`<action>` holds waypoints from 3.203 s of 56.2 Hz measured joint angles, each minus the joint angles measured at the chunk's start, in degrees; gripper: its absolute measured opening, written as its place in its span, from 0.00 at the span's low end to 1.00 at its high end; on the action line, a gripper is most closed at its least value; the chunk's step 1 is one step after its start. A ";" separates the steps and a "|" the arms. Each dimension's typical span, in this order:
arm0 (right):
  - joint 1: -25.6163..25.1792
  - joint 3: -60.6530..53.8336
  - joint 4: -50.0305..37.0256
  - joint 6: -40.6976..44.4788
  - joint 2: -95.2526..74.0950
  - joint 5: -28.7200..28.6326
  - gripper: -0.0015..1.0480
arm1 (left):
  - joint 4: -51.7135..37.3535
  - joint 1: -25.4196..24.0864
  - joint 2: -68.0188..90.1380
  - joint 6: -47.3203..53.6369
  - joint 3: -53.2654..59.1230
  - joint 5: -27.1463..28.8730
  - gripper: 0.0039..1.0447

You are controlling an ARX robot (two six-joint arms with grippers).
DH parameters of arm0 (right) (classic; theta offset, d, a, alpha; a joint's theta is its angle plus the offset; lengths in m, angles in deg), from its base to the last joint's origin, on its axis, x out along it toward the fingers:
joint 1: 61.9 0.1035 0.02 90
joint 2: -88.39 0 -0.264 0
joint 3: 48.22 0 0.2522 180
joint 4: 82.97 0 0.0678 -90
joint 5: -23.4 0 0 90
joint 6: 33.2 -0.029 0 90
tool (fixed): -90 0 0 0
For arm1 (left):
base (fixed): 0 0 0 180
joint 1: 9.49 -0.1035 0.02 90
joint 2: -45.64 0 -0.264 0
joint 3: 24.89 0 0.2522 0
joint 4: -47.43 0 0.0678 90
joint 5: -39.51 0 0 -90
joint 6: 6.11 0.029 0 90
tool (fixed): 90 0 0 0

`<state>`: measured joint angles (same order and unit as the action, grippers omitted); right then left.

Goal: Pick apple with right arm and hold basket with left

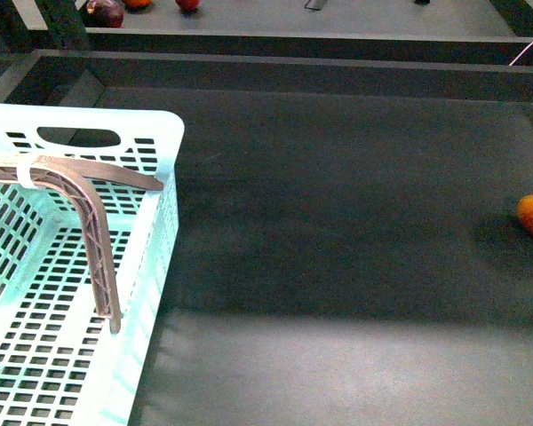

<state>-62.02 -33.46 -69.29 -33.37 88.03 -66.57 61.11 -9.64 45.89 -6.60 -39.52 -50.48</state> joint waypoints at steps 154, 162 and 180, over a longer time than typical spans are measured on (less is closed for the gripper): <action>0.00 0.00 0.00 0.00 0.04 0.00 0.91 | -11.69 11.98 73.99 -68.24 -34.86 -18.49 0.07; 0.00 0.00 0.00 0.00 0.04 0.00 0.91 | -9.55 18.14 74.73 -66.34 -39.71 -18.47 0.07; 0.00 0.00 0.00 0.00 0.04 0.00 0.91 | -7.13 26.10 78.77 -64.74 -44.37 -18.67 0.07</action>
<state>-62.02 -33.46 -69.29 -33.37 88.07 -66.57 53.99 16.46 124.66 -71.34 -83.89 -69.15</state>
